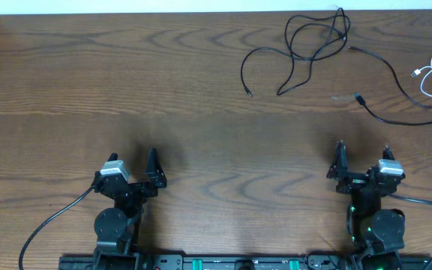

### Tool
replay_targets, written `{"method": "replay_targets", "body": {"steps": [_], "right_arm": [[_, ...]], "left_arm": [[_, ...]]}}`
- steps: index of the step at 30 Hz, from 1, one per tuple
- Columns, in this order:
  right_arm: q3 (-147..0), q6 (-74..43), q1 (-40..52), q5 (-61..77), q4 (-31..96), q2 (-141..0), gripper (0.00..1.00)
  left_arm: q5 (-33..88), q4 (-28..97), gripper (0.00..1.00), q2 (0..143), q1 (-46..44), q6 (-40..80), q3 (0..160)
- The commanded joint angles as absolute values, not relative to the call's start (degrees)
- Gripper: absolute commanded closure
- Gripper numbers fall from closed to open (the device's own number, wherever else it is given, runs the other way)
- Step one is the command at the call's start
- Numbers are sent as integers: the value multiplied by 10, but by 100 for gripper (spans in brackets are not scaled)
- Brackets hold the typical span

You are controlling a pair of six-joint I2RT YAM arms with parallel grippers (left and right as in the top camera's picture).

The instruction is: Untangle cables

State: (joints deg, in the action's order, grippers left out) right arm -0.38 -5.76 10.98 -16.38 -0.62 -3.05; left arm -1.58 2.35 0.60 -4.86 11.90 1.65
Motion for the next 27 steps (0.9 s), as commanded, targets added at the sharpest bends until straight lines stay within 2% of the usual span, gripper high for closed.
{"method": "replay_targets", "body": {"steps": [1, 9, 27], "right_arm": [[-3, -26, 97, -168, 13, -7, 1], [-3, 41, 88, -145, 28, -3, 1], [-3, 11, 11, -125, 31, -3, 1]], "left_arm": [[-17, 42, 2, 3, -45, 112, 2], [-17, 42, 2, 3, -45, 112, 2], [-17, 42, 2, 3, -45, 112, 2]]}}
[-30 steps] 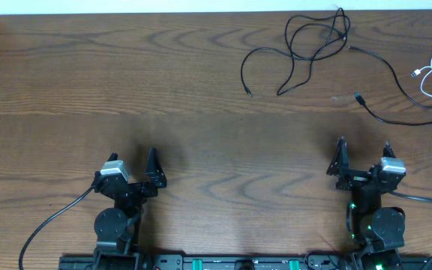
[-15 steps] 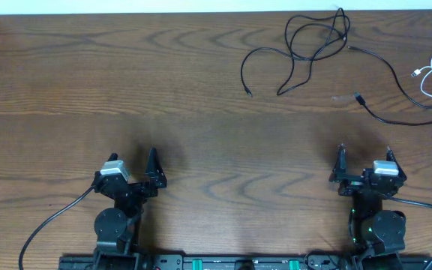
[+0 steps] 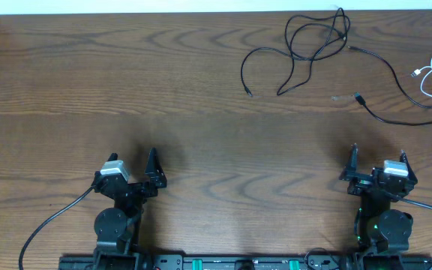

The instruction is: Untangle cables

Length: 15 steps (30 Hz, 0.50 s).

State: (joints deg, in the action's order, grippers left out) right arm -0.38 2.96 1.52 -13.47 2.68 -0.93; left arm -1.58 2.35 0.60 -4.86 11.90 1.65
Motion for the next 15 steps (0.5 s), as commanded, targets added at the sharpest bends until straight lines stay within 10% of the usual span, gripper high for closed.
{"method": "replay_targets", "body": {"steps": [1, 15], "right_arm": [[-3, 2, 11, -125, 31, -3, 1], [-3, -49, 10, -138, 29, -3, 1]], "left_arm": [[-17, 42, 2, 3, -45, 112, 2], [-17, 42, 2, 3, -45, 112, 2]]}}
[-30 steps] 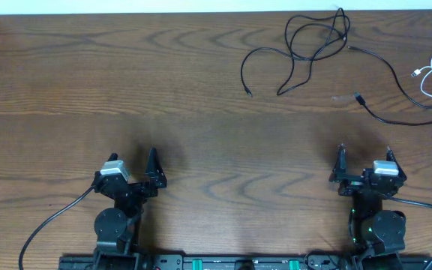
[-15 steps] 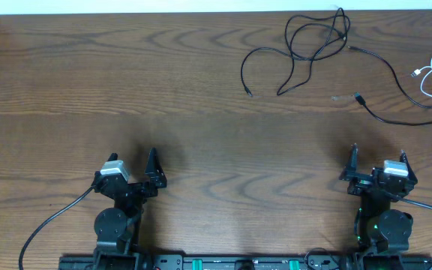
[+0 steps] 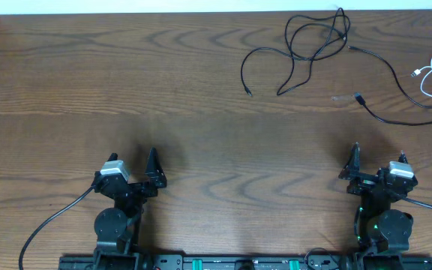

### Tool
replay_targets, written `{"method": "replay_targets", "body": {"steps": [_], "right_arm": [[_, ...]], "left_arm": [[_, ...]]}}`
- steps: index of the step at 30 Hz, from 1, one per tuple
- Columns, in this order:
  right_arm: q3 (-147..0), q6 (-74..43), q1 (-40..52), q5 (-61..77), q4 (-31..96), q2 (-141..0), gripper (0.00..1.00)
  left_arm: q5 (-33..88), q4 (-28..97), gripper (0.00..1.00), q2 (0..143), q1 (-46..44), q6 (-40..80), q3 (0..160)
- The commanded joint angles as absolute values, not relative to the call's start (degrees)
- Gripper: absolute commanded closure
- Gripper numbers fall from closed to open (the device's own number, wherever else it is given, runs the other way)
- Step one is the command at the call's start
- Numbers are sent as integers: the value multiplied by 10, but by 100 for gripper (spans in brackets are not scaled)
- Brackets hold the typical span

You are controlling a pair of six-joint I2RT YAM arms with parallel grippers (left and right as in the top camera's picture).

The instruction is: Untangle cables

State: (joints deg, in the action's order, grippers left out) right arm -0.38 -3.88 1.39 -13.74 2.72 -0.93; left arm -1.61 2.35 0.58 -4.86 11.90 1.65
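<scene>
A tangled black cable (image 3: 306, 45) lies in loops at the far right of the table. A second black cable (image 3: 396, 86) runs from beside those loops to the right edge, and a plug end (image 3: 358, 97) lies near it. At the right edge is a coiled white cable. My left gripper (image 3: 132, 161) rests open at the near left, far from all cables. At the near right my right gripper (image 3: 378, 157) is also open, with nothing between its fingers, well short of the cables.
The brown wooden table (image 3: 126, 75) stretches wide to the left and middle. Its far edge meets a white wall strip at the top. The arm bases and a black rail (image 3: 238, 262) sit along the near edge.
The right gripper sits a touch further right than before, hardly changed. The left gripper and all cables are where they were.
The right gripper first stood open a little further left at the near right. Half a second ago it had shifted to the right, and it stays there now. The left gripper and the cables have not moved.
</scene>
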Motion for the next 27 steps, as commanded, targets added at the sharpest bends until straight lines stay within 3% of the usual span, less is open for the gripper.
{"method": "replay_targets", "body": {"steps": [1, 27], "right_arm": [[-3, -49, 9, -138, 29, -3, 1], [-3, -49, -3, -138, 29, -3, 1]], "left_arm": [[-17, 42, 2, 3, -45, 112, 2], [-17, 42, 2, 3, -45, 112, 2]]}}
